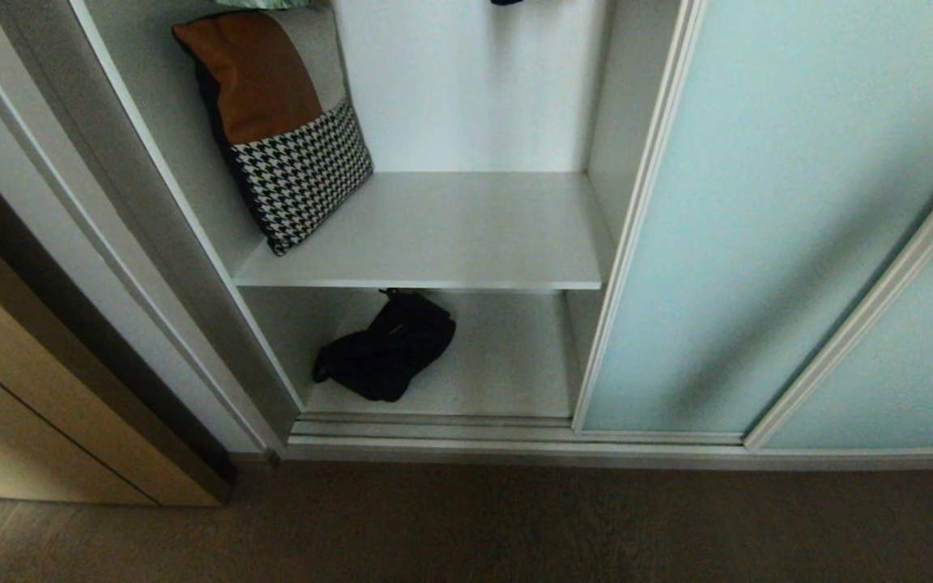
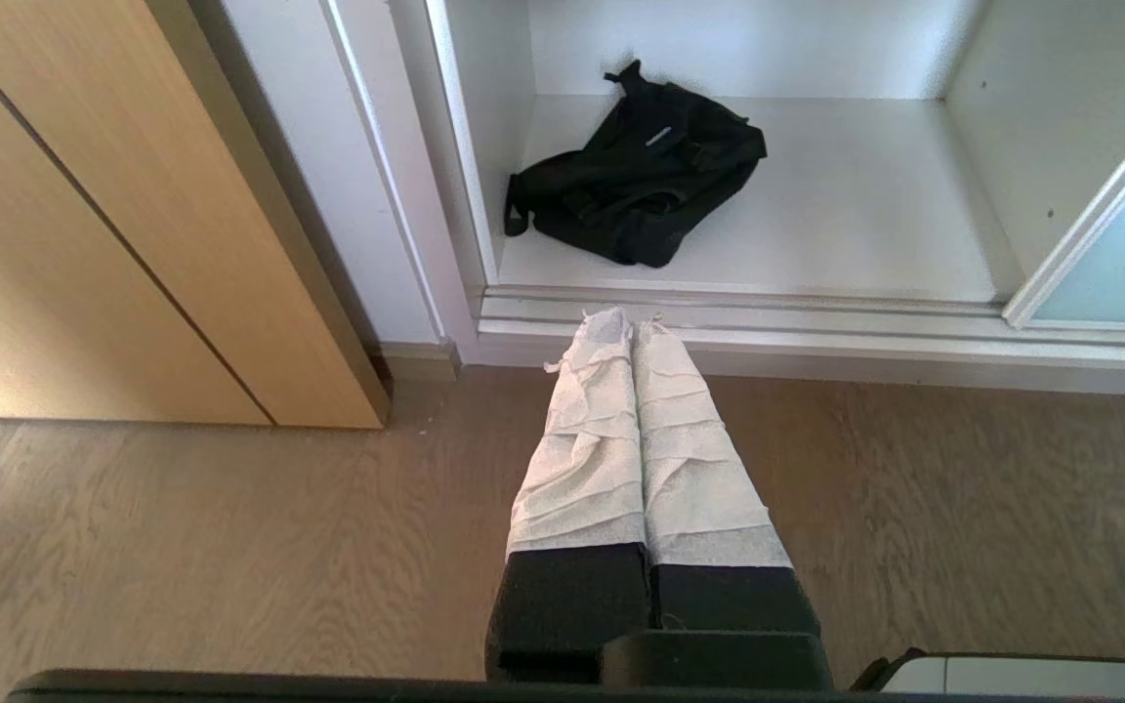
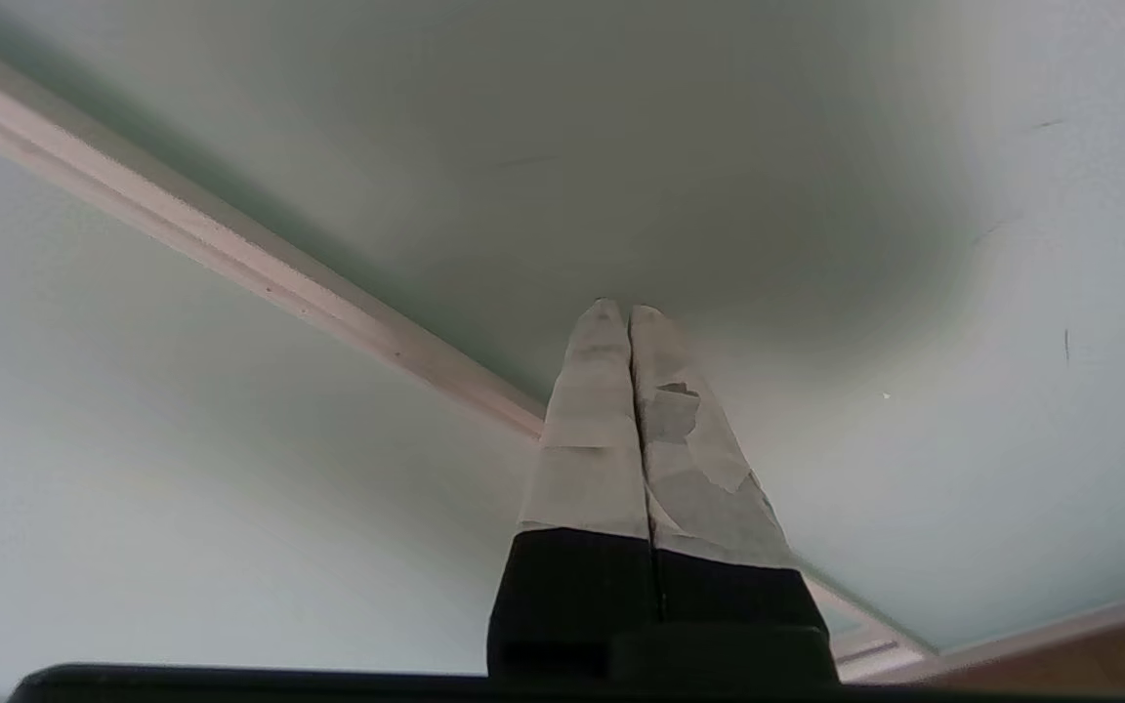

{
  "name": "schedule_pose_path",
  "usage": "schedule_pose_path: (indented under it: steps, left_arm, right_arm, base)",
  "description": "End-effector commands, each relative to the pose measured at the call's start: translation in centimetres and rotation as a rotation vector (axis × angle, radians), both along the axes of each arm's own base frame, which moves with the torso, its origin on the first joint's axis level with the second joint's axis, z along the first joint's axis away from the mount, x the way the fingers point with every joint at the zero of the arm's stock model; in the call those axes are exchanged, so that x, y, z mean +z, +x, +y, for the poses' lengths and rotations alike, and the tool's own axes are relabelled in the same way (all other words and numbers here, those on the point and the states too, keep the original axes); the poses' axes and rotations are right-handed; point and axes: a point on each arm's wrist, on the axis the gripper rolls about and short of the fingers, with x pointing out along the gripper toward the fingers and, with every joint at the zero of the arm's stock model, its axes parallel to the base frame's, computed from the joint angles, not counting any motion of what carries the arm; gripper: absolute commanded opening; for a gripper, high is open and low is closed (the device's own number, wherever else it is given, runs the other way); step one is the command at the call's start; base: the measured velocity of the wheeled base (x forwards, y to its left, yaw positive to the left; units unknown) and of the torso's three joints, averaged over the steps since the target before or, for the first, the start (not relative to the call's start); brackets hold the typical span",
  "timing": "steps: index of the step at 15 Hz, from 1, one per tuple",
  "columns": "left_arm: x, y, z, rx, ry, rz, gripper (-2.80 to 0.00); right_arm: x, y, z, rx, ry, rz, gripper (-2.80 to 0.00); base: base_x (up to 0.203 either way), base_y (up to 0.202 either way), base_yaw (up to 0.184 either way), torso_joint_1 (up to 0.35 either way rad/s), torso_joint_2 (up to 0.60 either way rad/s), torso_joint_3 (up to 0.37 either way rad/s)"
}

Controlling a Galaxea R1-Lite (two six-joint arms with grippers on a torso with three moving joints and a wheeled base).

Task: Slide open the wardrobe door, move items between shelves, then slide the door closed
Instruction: Close the door

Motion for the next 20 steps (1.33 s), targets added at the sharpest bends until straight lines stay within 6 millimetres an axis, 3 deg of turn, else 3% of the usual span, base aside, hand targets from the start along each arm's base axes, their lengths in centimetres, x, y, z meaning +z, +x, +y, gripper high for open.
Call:
schedule_pose_path:
  steps: [1, 7, 12, 15, 20]
  left_arm:
    - [0.0, 0.0, 0.0, 0.001, -0.001, 0.001, -2.8]
    - [0.0, 0.0, 0.0, 0.001, 0.0, 0.0, -2.8]
    - [0.0, 0.0, 0.0, 0.001, 0.0, 0.001, -2.8]
    - [0.0, 0.0, 0.0, 0.001, 0.0, 0.002, -2.8]
    - [0.0, 0.0, 0.0, 0.001, 0.001, 0.002, -2.8]
  right_arm:
    - [-0.4, 0.7, 0.7, 0.002, 0.016, 0.005, -2.8]
    - [0.4, 0.9, 3.3, 0.009, 0.043, 0.014, -2.8]
    - [0.6, 2.3, 6.1, 0.026, 0.043, 0.014, -2.8]
    - [1.2, 3.0, 9.4, 0.061, 0.039, 0.01, -2.8]
    - [2.6, 2.8, 17.1, 0.201, 0.037, 0.018, -2.8]
  base:
    - [0.0, 0.0, 0.0, 0.0, 0.0, 0.0]
    - [0.0, 0.0, 0.0, 0.0, 0.0, 0.0]
    - [0.0, 0.0, 0.0, 0.0, 0.0, 0.0]
    - [0.0, 0.0, 0.0, 0.0, 0.0, 0.0]
    - [0.0, 0.0, 0.0, 0.0, 0.0, 0.0]
